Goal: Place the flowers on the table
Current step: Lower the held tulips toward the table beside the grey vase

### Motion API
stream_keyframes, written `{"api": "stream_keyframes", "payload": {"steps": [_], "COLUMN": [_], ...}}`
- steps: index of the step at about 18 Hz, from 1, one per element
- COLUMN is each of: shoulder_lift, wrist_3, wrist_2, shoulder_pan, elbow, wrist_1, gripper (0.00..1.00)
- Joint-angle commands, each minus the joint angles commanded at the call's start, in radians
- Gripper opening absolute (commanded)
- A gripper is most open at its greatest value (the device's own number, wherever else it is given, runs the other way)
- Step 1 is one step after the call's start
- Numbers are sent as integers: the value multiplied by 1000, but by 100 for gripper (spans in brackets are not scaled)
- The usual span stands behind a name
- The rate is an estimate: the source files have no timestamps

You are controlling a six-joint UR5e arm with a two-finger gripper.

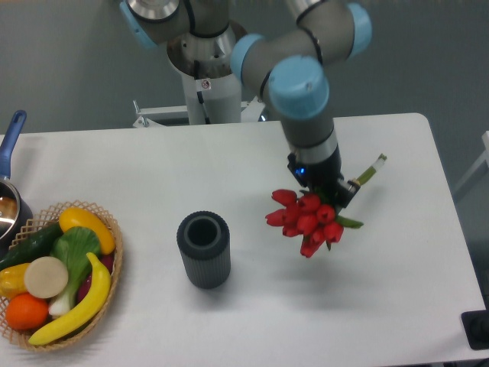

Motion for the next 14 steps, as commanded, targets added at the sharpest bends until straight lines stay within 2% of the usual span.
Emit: {"api": "stream_keyframes", "payload": {"steps": [8, 14], "shoulder_lift": [-100, -158], "wrist_3": [-6, -9], "wrist_2": [71, 72], "shoulder_pan": [-2, -2], "elbow": [48, 66], "wrist_1": [6, 8], "gripper": [45, 45]}}
